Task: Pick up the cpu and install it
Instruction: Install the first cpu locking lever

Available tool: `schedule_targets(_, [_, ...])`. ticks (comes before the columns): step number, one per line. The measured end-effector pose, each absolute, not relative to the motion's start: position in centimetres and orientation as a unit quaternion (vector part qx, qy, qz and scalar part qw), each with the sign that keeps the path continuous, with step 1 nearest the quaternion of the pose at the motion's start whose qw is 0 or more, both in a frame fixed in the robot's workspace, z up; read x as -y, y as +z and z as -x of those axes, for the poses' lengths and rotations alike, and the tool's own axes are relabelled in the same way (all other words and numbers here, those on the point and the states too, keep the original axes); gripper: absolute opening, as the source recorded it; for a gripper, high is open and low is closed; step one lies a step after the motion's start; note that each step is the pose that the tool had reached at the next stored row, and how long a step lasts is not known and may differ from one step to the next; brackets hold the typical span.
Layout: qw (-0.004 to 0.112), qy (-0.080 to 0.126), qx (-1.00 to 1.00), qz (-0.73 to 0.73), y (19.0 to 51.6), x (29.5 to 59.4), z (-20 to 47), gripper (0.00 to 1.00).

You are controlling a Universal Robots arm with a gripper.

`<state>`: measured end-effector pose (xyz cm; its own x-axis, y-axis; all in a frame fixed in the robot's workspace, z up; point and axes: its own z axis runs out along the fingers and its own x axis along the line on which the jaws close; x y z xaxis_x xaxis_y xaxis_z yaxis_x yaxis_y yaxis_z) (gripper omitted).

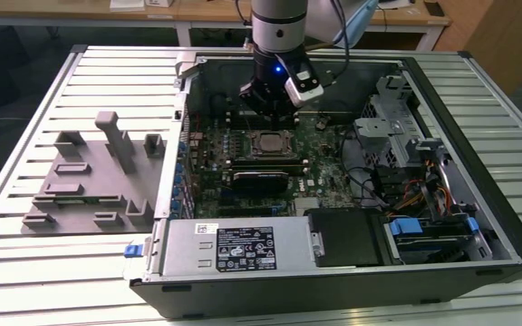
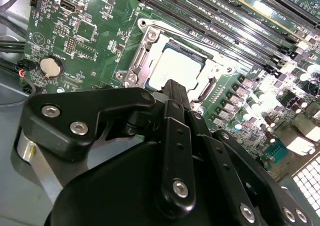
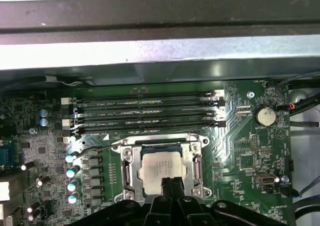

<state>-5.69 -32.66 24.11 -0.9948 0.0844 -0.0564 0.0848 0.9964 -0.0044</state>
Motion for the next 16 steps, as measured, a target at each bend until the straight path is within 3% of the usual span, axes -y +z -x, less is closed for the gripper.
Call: schedule_targets(16, [0.028, -0.003, -0.999, -0.042, 24.1, 32.7, 7.9, 0.11])
